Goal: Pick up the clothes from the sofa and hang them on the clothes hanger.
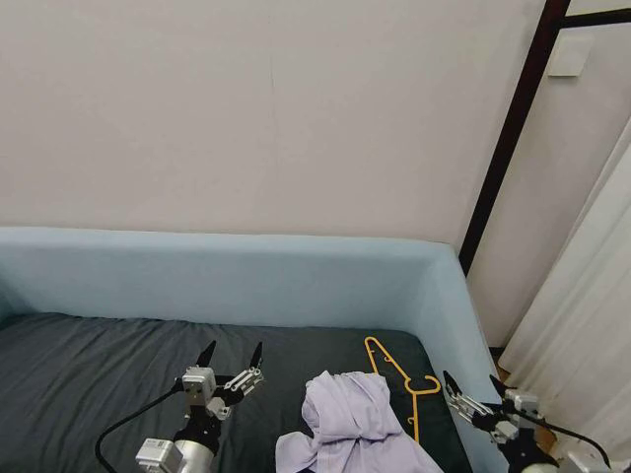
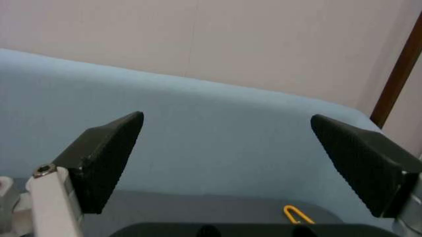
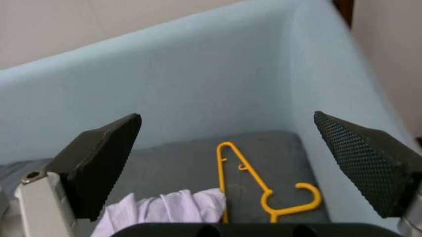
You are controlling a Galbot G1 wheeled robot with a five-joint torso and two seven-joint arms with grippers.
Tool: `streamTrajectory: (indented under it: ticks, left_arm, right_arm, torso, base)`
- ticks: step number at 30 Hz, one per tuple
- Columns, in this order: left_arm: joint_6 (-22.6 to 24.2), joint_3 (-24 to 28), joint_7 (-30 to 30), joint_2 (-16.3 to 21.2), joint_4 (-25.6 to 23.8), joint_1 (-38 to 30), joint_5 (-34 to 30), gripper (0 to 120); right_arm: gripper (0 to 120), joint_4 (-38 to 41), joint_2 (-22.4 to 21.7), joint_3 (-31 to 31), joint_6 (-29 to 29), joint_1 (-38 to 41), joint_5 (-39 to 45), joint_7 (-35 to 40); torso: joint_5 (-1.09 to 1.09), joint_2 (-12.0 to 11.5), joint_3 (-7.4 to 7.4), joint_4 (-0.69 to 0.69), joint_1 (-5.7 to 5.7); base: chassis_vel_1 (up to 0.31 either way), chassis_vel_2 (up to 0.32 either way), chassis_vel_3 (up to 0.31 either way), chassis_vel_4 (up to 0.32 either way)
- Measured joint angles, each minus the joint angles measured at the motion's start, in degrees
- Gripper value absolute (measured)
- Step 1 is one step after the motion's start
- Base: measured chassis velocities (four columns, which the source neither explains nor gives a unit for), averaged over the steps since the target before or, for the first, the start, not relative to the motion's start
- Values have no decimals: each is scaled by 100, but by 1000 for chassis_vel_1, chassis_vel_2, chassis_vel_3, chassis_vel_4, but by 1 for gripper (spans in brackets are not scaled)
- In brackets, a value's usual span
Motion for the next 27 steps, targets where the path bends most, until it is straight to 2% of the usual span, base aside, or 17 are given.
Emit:
streamTrajectory:
  ticks: [3,5,8,10,11,12,14,20,27]
  left_arm:
    - [-35,-110,22,5,69,81,4,100]
    - [-35,-137,24,9,70,90,4,100]
    - [-2,-265,47,-5,17,110,4,100]
    - [11,-303,45,-27,-4,111,17,100]
    - [11,-303,45,-27,-4,111,17,100]
    - [13,-335,34,-42,-9,112,38,100]
    - [12,-375,-11,-47,-9,113,70,100]
    - [-6,-399,-82,-40,-8,156,79,100]
    - [-27,-418,-113,-4,-9,219,79,100]
  right_arm:
    - [100,-531,-122,-358,-534,847,857,23]
    - [100,-604,-131,-417,-657,978,974,43]
    - [100,-1129,-160,-998,-1645,1858,1614,320]
    - [100,-1318,-110,-1229,-2032,2164,1929,528]
    - [100,-1318,-110,-1229,-2032,2164,1929,528]
    - [100,-1515,-2,-1411,-2362,2410,2229,742]
    - [100,-1755,180,-1562,-2640,2642,2435,953]
    - [100,-2353,645,-1747,-3205,3022,2373,1132]
    - [100,-3216,1030,-1849,-3054,3214,1490,651]
  torso:
    - [0,0,0,0,0]
    - [0,0,0,-1,0]
    - [-1,0,1,-1,0]
    - [-2,0,0,-2,0]
    - [-2,0,0,-2,0]
    - [-3,0,0,-1,0]
    - [-2,0,0,-1,0]
    - [-2,0,0,-1,0]
    - [-2,0,0,-1,0]
  base:
    - [0,0,0,0]
    - [0,0,0,0]
    - [0,0,0,0]
    - [0,0,0,0]
    - [0,0,0,0]
    - [0,0,0,0]
    - [0,0,0,0]
    - [0,0,0,0]
    - [0,0,0,0]
